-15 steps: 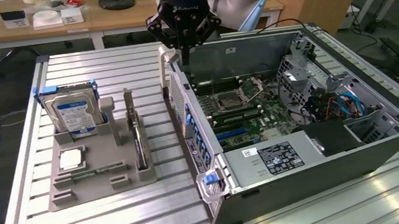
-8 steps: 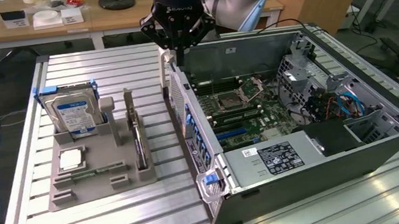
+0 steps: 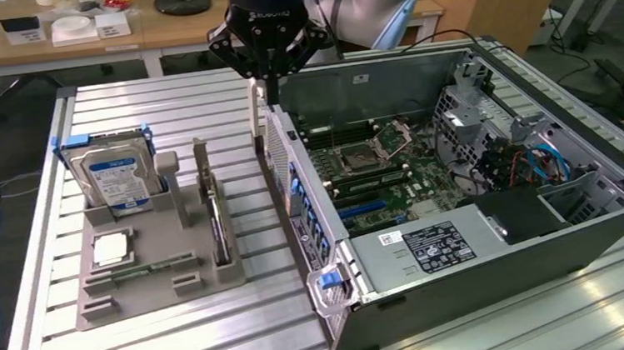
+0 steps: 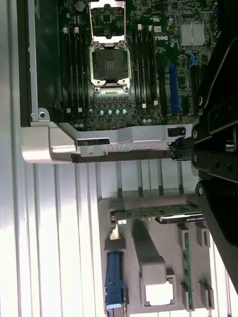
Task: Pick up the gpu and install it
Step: 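Reach for the gpu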
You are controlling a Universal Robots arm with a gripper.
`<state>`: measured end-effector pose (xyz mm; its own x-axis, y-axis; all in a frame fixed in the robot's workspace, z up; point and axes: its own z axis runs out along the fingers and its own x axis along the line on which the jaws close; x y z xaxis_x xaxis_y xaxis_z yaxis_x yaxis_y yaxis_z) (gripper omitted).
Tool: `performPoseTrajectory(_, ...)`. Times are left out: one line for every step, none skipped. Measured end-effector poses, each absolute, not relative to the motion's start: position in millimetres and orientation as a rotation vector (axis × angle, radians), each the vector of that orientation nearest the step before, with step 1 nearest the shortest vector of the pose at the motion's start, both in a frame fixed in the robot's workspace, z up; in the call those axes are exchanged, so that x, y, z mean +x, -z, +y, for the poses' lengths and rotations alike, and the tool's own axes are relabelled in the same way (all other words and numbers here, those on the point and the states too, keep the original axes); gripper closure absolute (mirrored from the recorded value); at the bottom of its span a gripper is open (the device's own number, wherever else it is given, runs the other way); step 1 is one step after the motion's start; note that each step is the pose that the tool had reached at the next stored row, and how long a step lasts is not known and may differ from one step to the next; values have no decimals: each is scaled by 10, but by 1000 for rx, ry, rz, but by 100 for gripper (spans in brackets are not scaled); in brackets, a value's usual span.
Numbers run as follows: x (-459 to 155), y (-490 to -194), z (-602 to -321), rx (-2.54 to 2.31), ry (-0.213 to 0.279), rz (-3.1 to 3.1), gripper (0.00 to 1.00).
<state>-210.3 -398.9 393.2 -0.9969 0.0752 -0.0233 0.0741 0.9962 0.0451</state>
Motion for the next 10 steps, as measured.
performPoseTrajectory(-2117, -3932, -3989, 117, -69, 3114, 89)
performPoseTrajectory(-2130, -3932, -3989, 117, -69, 3114, 89)
performPoseTrajectory(-2145, -3932, -3989, 117, -69, 3114, 89)
performPoseTrajectory(-2160, -3932, -3989, 117, -69, 3114, 89)
performPoseTrajectory(-2175, -3932, -3989, 117, -69, 3114, 89)
performPoseTrajectory(-2191, -3932, -3990, 117, -69, 3114, 89)
performPoseTrajectory(-2205, -3932, -3990, 117, -69, 3114, 89)
performPoseTrajectory(-2220, -3932, -3990, 117, -69, 3114, 89)
performPoseTrajectory(-2235, -3932, -3990, 117, -69, 3114, 89)
performPoseTrajectory(-2251, -3932, -3991, 117, -69, 3114, 89)
